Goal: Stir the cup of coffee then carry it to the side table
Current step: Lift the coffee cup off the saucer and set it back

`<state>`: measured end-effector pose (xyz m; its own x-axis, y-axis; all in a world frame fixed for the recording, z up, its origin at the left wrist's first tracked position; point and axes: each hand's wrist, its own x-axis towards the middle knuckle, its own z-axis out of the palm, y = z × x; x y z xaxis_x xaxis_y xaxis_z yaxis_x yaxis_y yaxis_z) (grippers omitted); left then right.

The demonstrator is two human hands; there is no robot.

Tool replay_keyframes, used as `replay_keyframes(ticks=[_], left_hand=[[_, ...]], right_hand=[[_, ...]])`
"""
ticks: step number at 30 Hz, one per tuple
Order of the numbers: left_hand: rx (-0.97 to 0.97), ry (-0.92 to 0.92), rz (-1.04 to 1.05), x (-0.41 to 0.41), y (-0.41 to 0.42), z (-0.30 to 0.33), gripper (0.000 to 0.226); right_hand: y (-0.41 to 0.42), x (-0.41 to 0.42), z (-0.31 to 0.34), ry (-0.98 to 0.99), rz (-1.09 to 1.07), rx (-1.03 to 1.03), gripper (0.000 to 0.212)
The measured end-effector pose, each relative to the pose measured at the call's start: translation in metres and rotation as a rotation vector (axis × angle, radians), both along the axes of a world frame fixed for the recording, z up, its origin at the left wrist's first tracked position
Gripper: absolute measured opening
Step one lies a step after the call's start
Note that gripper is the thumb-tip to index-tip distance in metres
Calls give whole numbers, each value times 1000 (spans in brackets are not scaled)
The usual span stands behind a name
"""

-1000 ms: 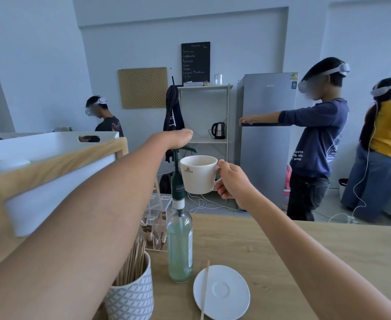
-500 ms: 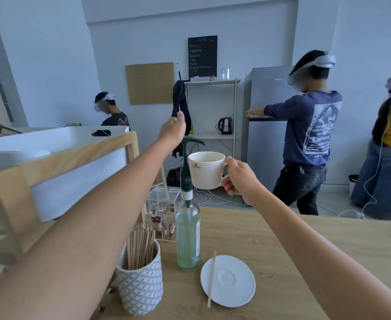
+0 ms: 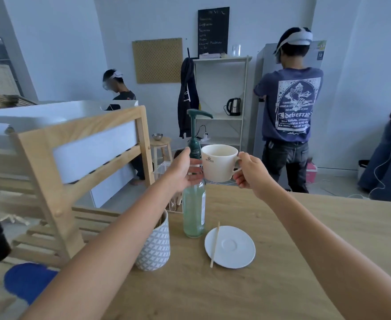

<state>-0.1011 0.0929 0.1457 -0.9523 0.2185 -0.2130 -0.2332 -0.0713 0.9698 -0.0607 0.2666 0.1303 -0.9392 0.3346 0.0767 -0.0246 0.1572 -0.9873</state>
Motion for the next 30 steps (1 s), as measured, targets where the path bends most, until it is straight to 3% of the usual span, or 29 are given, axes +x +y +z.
replay_keyframes(ticks=[20,30], left_hand=[[-72,-307,-69,12,34,-154,58],[-112,-352,-70,6,43,-173,65]], right_hand=[[23,42,-153,-296,10,-62,27],[21,45,-186,-280,7,-58,28]])
